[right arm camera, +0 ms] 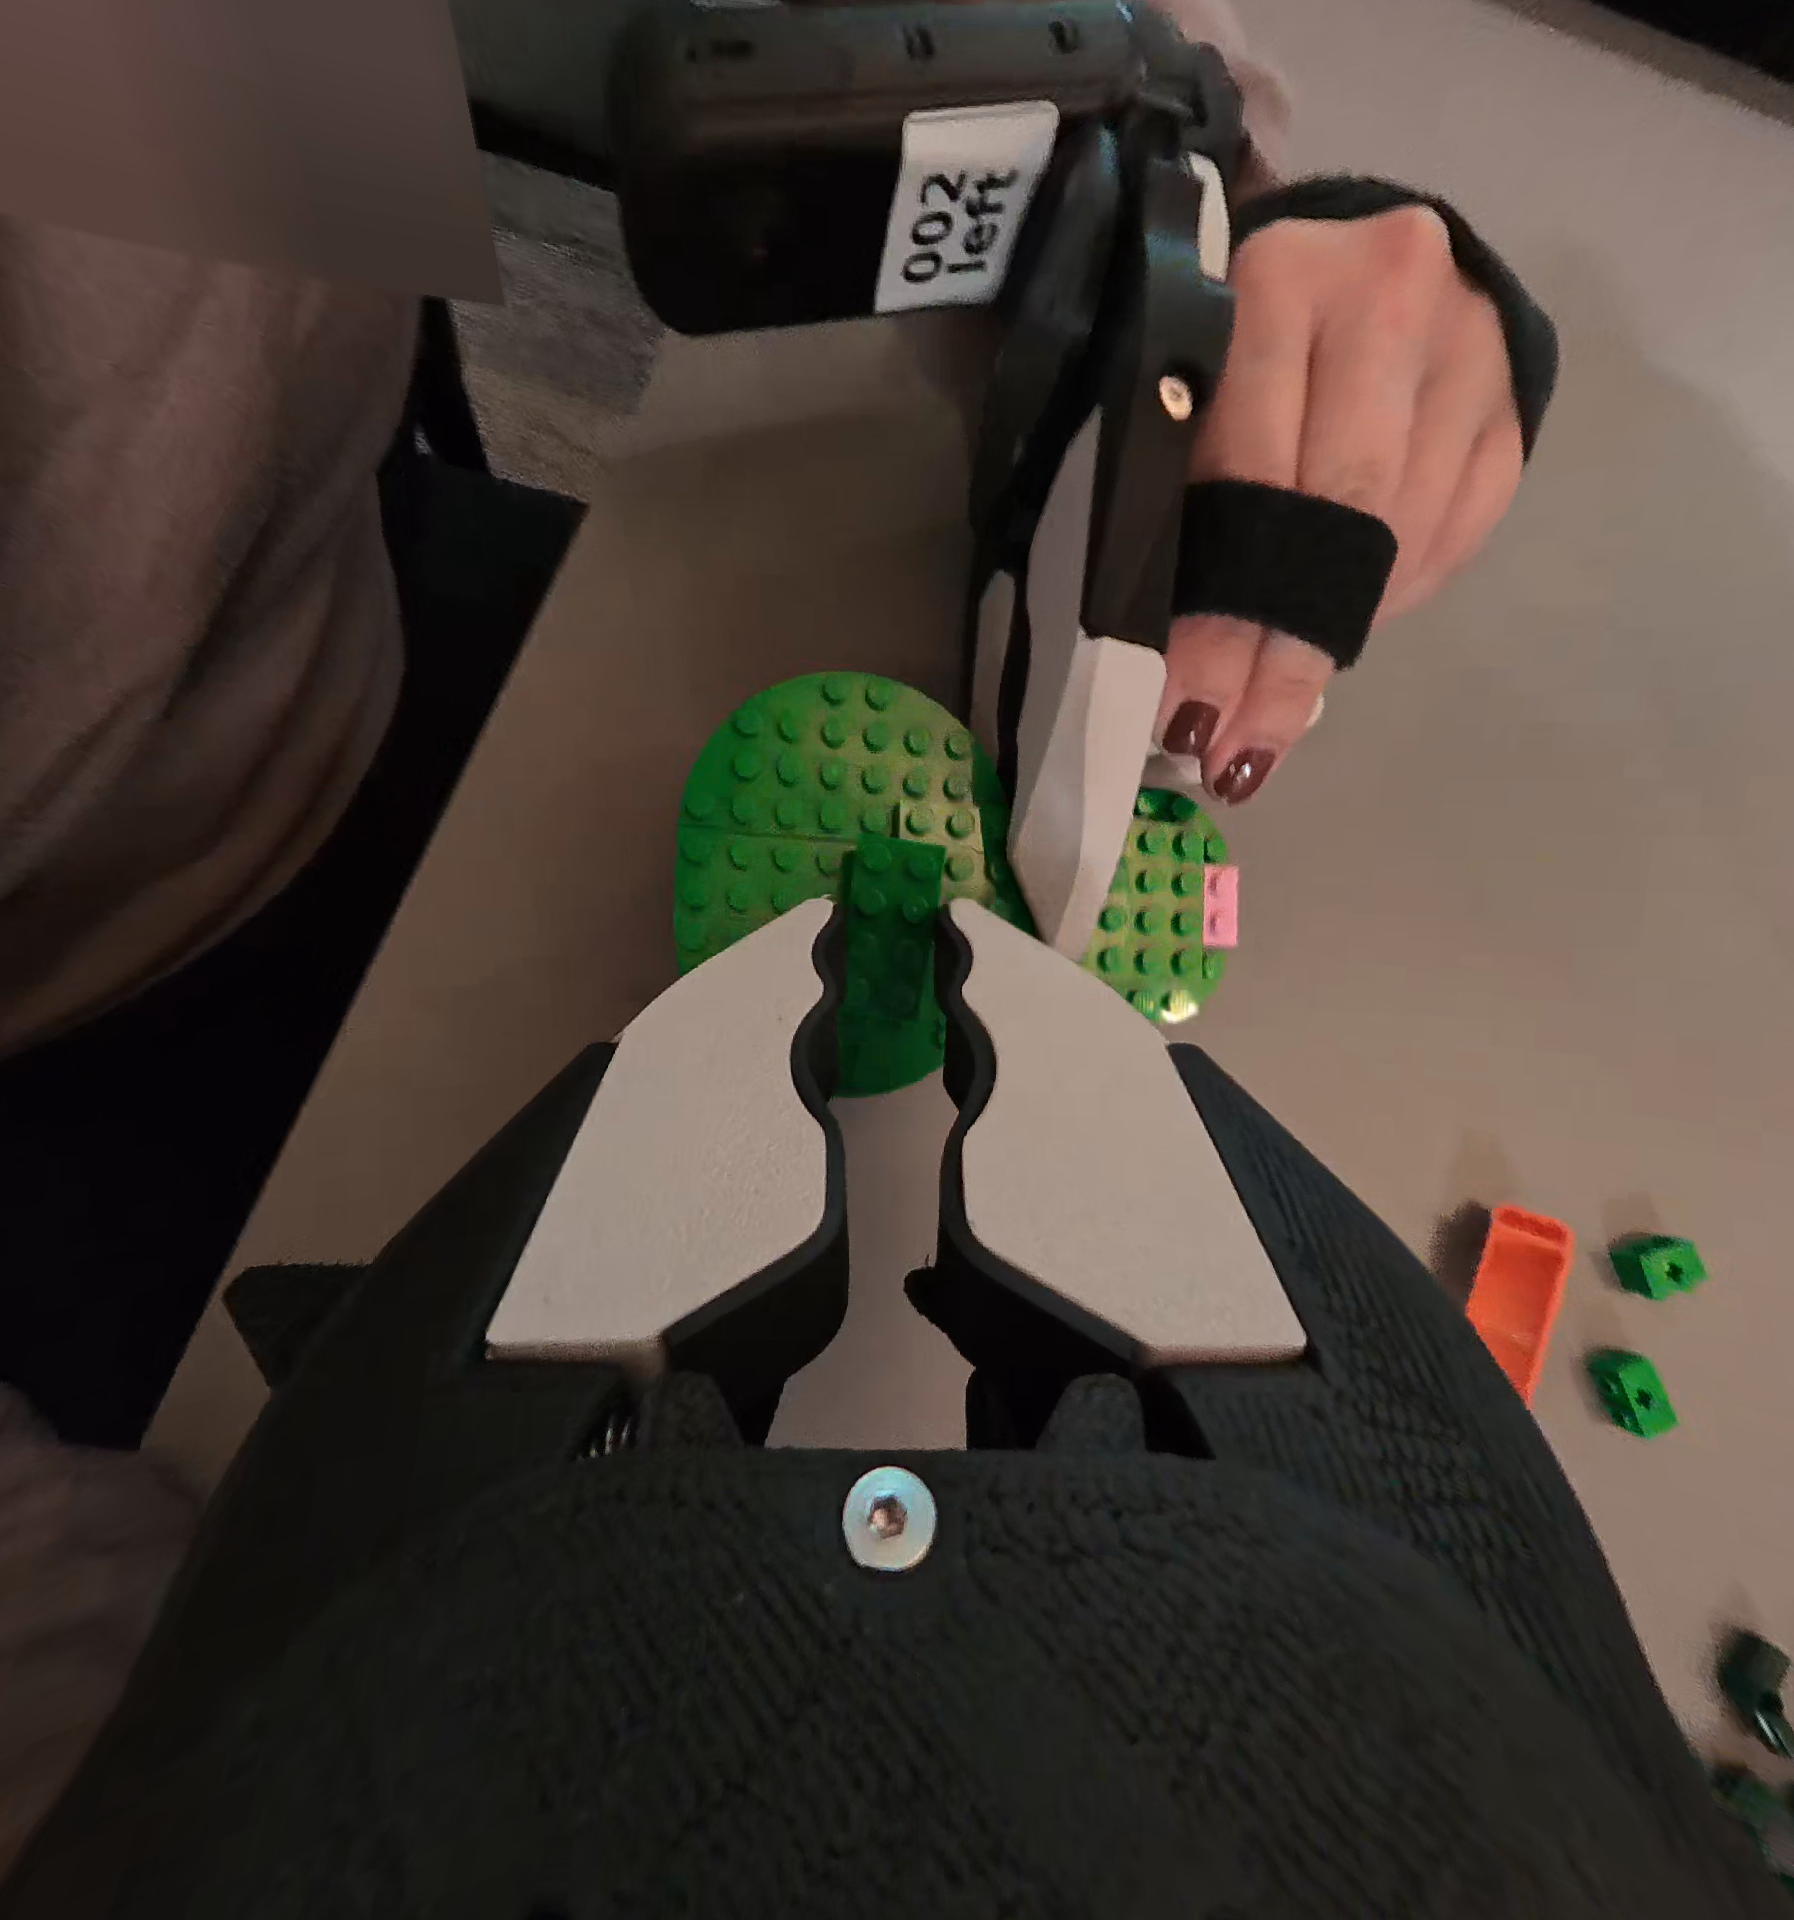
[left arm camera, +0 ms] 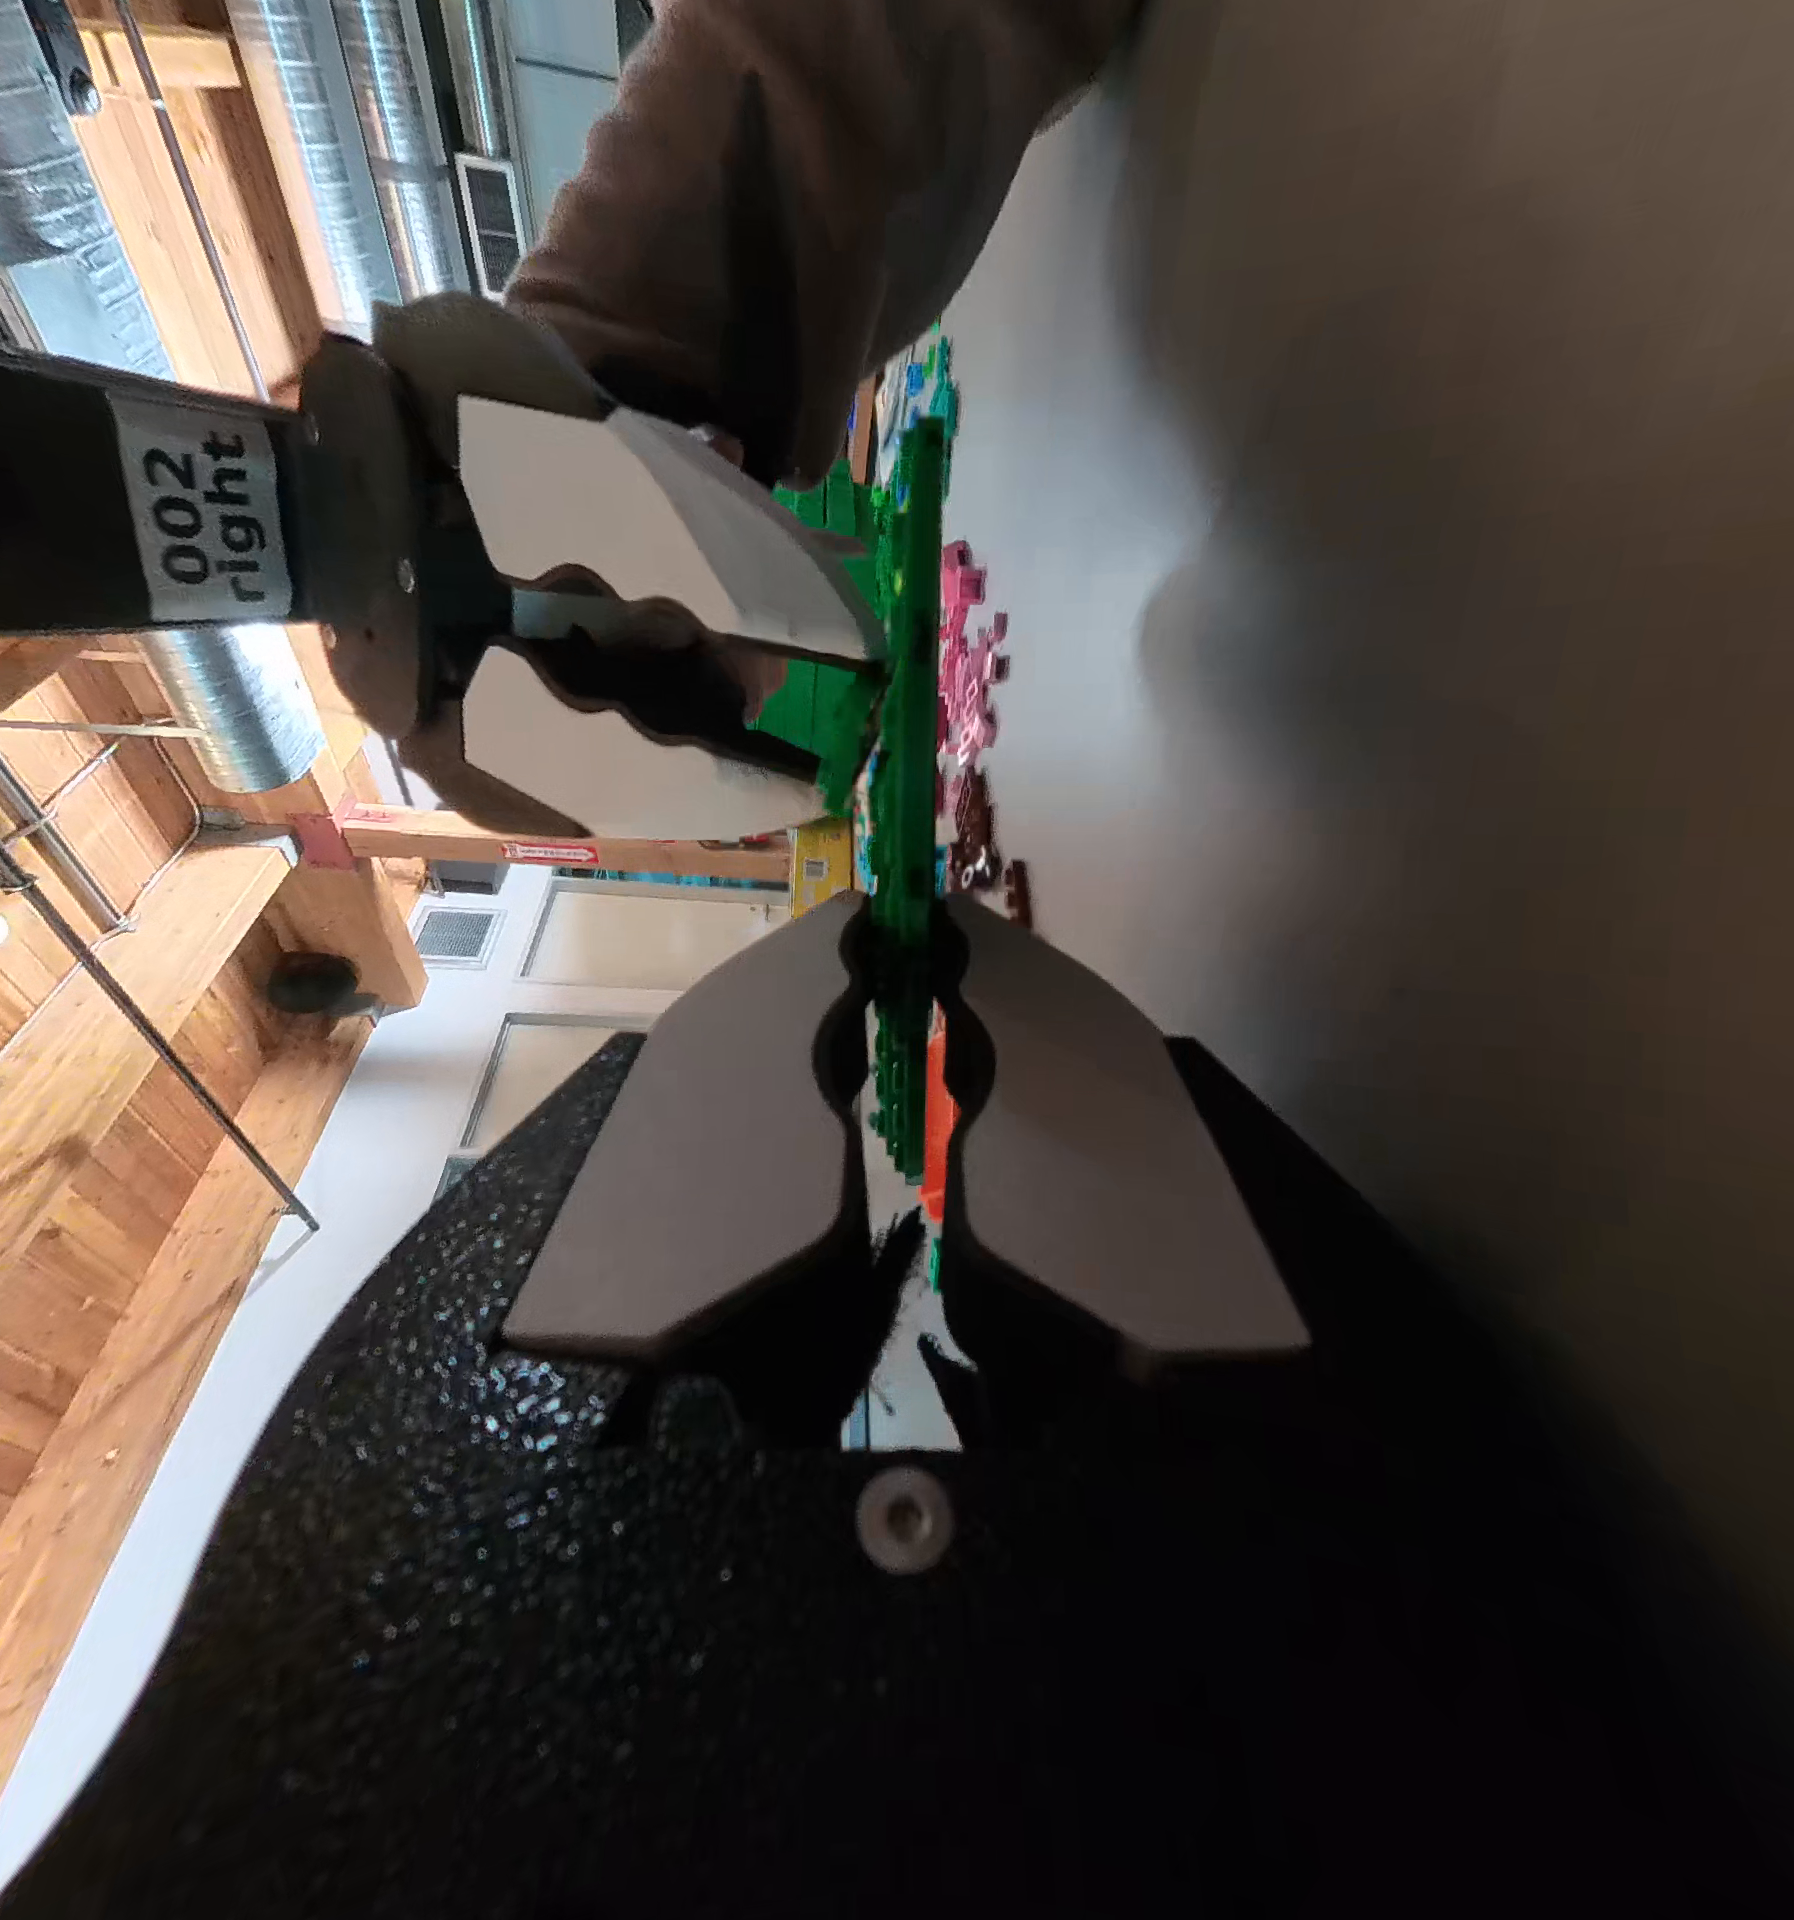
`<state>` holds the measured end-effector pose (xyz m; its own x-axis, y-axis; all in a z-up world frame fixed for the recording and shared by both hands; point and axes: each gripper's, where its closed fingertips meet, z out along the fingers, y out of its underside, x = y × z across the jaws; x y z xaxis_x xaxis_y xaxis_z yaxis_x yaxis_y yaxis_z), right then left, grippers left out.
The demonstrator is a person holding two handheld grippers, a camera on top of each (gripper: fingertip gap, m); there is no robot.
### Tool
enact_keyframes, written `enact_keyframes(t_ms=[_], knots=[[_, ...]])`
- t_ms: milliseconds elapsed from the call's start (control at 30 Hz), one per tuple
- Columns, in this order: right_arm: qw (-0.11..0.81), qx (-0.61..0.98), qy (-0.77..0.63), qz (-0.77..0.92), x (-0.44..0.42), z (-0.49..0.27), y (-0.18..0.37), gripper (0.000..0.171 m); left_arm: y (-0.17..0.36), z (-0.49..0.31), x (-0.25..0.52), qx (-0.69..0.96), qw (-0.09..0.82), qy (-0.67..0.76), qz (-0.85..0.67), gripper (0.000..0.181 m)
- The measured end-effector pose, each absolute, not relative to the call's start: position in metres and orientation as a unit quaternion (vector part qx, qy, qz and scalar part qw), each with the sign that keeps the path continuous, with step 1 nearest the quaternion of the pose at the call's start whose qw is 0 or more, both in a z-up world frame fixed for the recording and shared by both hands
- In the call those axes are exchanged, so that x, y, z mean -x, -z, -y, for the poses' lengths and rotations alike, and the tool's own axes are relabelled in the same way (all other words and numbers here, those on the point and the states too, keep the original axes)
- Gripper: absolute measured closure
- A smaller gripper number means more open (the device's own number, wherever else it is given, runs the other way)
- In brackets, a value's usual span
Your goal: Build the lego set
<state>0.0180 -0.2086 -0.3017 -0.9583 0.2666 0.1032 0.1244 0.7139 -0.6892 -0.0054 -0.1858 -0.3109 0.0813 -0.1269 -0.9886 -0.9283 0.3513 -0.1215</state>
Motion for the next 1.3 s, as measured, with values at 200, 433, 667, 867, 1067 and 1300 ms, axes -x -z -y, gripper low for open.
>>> enact_keyframes(t_ms=[200, 433, 667, 867, 1067, 1300], knots=[[0.072, 0.077, -0.372, 0.922, -0.03, 0.224, 0.3, 0.157, 0.311, 0.188, -0.001, 0.443, 0.582, -0.344, -0.589, 0.172], [0.075, 0.082, -0.359, 0.927, -0.029, 0.222, 0.304, 0.157, 0.312, 0.19, -0.006, 0.434, 0.581, -0.343, -0.597, 0.172], [0.065, 0.076, -0.367, 0.925, -0.033, 0.225, 0.303, 0.157, 0.311, 0.189, -0.004, 0.437, 0.583, -0.343, -0.593, 0.172], [0.067, 0.078, -0.366, 0.925, -0.032, 0.224, 0.303, 0.157, 0.312, 0.189, -0.004, 0.439, 0.583, -0.343, -0.592, 0.172], [0.132, 0.165, -0.377, 0.902, -0.004, 0.182, 0.294, 0.157, 0.316, 0.189, -0.005, 0.432, 0.57, -0.35, -0.605, 0.172], [0.149, 0.247, -0.321, 0.902, 0.026, 0.153, 0.325, 0.157, 0.318, 0.189, -0.005, 0.435, 0.568, -0.348, -0.606, 0.172]])
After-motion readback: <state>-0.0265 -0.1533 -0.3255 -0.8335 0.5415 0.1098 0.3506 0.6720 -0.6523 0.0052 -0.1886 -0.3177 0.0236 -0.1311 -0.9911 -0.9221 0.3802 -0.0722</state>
